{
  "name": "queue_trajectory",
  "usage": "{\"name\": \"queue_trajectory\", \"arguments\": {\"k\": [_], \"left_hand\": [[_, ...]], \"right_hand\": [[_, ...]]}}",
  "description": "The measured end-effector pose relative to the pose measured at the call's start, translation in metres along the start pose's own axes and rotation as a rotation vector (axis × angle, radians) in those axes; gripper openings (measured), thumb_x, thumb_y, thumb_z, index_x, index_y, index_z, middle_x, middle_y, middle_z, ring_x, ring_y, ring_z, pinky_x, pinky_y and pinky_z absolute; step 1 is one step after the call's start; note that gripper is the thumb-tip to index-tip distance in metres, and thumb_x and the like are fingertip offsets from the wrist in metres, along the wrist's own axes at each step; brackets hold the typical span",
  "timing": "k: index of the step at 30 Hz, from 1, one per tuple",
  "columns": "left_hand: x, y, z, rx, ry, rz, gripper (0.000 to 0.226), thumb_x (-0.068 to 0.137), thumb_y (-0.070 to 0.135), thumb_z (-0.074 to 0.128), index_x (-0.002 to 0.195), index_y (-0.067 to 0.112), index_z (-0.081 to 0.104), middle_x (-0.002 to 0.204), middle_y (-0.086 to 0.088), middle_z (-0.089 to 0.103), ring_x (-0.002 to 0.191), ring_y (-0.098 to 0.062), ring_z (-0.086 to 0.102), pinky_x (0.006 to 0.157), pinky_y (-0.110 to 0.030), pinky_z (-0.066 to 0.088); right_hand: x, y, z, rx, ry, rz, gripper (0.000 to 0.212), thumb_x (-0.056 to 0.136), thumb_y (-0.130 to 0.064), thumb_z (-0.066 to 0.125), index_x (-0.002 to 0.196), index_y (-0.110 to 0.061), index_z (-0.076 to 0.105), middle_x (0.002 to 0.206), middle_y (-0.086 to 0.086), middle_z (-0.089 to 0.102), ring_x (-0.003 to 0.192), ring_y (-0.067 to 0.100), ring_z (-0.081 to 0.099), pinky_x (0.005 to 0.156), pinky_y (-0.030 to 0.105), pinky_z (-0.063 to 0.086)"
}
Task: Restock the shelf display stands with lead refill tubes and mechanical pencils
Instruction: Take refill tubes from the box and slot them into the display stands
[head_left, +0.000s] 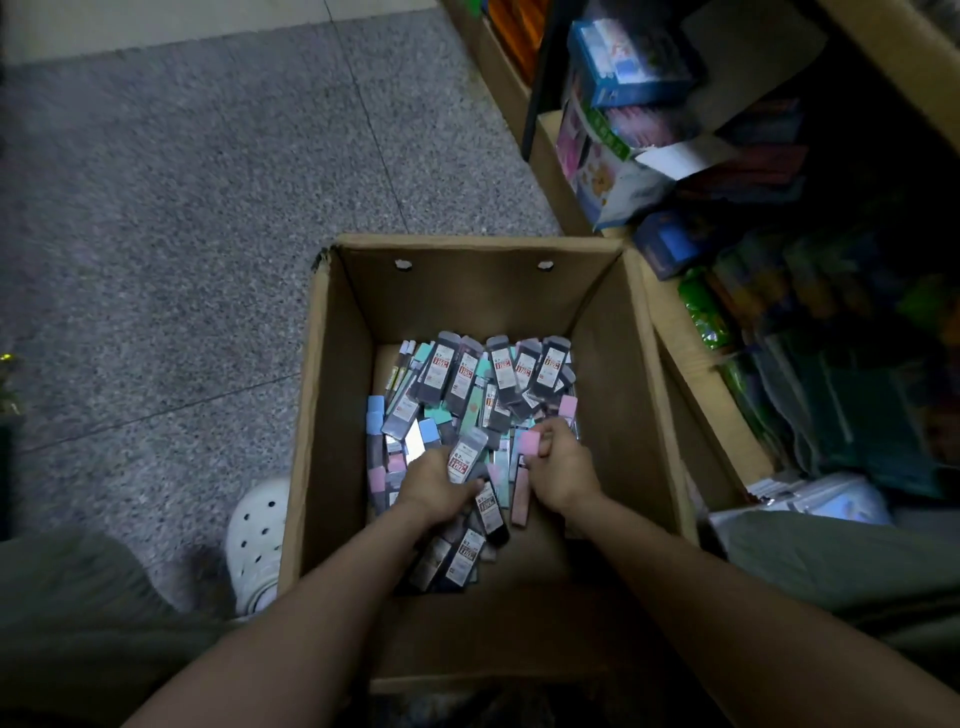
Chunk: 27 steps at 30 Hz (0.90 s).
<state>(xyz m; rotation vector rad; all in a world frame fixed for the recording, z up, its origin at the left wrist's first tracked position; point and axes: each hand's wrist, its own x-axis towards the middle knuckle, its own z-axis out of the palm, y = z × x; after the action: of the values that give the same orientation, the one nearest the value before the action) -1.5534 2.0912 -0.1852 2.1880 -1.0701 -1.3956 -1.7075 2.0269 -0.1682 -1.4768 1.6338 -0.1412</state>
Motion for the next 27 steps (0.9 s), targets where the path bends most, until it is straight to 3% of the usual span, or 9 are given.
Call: {"name": "queue_trajectory", "arguments": {"k": [5, 7, 9, 11, 13, 15, 19, 23, 27], "left_hand": [[-0.008, 0.032, -0.027, 0.071, 0.011, 0.097, 0.059, 0.088, 0.027, 0.069, 0.139, 0.009, 0.046, 0.134, -0.012, 0.057, 0.124, -0.029, 0.052, 0.101, -0.032, 0.043], [-0.016, 0.055, -0.043, 0.064, -0.008, 0.140, 0.049, 0.087, 0.022, 0.071, 0.130, 0.009, 0.053, 0.121, -0.012, 0.063, 0.112, -0.024, 0.059, 0.095, -0.034, 0.047], [-0.027, 0.086, -0.063, 0.030, -0.030, 0.261, 0.020, 0.085, 0.012, 0.072, 0.100, 0.012, 0.059, 0.090, -0.007, 0.064, 0.081, -0.010, 0.062, 0.080, -0.034, 0.049], [-0.038, 0.129, -0.086, 0.035, -0.053, 0.390, 0.021, 0.083, 0.005, 0.072, 0.091, 0.015, 0.055, 0.078, -0.002, 0.059, 0.065, -0.008, 0.056, 0.064, -0.029, 0.048], [-0.054, 0.177, -0.107, 0.016, -0.142, 0.500, 0.027, 0.083, 0.002, 0.072, 0.101, 0.015, 0.056, 0.078, -0.004, 0.061, 0.066, -0.017, 0.057, 0.052, -0.024, 0.047], [-0.070, 0.223, -0.123, 0.077, -0.182, 0.664, 0.032, 0.083, -0.002, 0.070, 0.110, 0.011, 0.057, 0.084, -0.007, 0.063, 0.074, -0.023, 0.059, 0.054, -0.020, 0.049], [-0.099, 0.280, -0.132, 0.046, -0.266, 0.832, 0.031, 0.085, 0.001, 0.069, 0.113, 0.002, 0.057, 0.090, -0.027, 0.068, 0.071, -0.028, 0.057, 0.062, -0.038, 0.047], [-0.110, 0.308, -0.121, 0.052, -0.310, 0.929, 0.020, 0.087, 0.013, 0.071, 0.102, 0.020, 0.059, 0.071, 0.001, 0.071, 0.053, -0.008, 0.059, 0.043, -0.021, 0.043], [-0.117, 0.333, -0.104, -0.035, -0.348, 0.982, 0.019, 0.088, 0.013, 0.069, 0.103, 0.012, 0.059, 0.073, -0.013, 0.066, 0.054, -0.019, 0.054, 0.047, -0.028, 0.041]], "right_hand": [[-0.015, -0.035, -0.042, 0.074, 0.090, -0.104, 0.031, 0.088, 0.004, 0.055, 0.105, -0.022, 0.051, 0.083, -0.005, 0.059, 0.086, 0.019, 0.059, 0.072, 0.027, 0.046], [-0.025, -0.046, -0.063, 0.090, 0.157, -0.148, 0.032, 0.087, 0.002, 0.058, 0.107, -0.022, 0.051, 0.087, -0.003, 0.062, 0.086, 0.018, 0.061, 0.072, 0.026, 0.047], [-0.039, -0.055, -0.085, 0.115, 0.225, -0.185, 0.035, 0.086, 0.000, 0.061, 0.111, -0.022, 0.050, 0.084, -0.006, 0.061, 0.079, 0.013, 0.059, 0.068, 0.022, 0.042], [-0.054, -0.065, -0.109, 0.171, 0.270, -0.218, 0.036, 0.084, 0.001, 0.061, 0.110, -0.021, 0.050, 0.077, -0.008, 0.058, 0.078, 0.015, 0.059, 0.070, 0.025, 0.045], [-0.068, -0.077, -0.135, 0.225, 0.324, -0.256, 0.034, 0.083, 0.001, 0.063, 0.103, -0.023, 0.050, 0.073, -0.005, 0.059, 0.076, 0.018, 0.060, 0.068, 0.029, 0.050], [-0.085, -0.091, -0.165, 0.250, 0.389, -0.316, 0.032, 0.083, -0.003, 0.068, 0.098, -0.026, 0.051, 0.069, -0.007, 0.060, 0.067, 0.013, 0.058, 0.062, 0.021, 0.047], [-0.121, -0.117, -0.217, 0.348, 0.480, -0.414, 0.028, 0.085, -0.007, 0.070, 0.100, -0.026, 0.054, 0.079, -0.001, 0.071, 0.073, 0.015, 0.070, 0.064, 0.031, 0.058], [-0.149, -0.129, -0.251, 0.316, 0.547, -0.481, 0.029, 0.088, -0.008, 0.068, 0.104, -0.027, 0.052, 0.083, -0.004, 0.069, 0.071, 0.003, 0.067, 0.055, 0.016, 0.051], [-0.173, -0.126, -0.295, 0.133, 0.660, -0.487, 0.031, 0.087, -0.014, 0.070, 0.101, -0.033, 0.050, 0.091, -0.009, 0.064, 0.068, 0.000, 0.066, 0.059, 0.014, 0.051]]}}
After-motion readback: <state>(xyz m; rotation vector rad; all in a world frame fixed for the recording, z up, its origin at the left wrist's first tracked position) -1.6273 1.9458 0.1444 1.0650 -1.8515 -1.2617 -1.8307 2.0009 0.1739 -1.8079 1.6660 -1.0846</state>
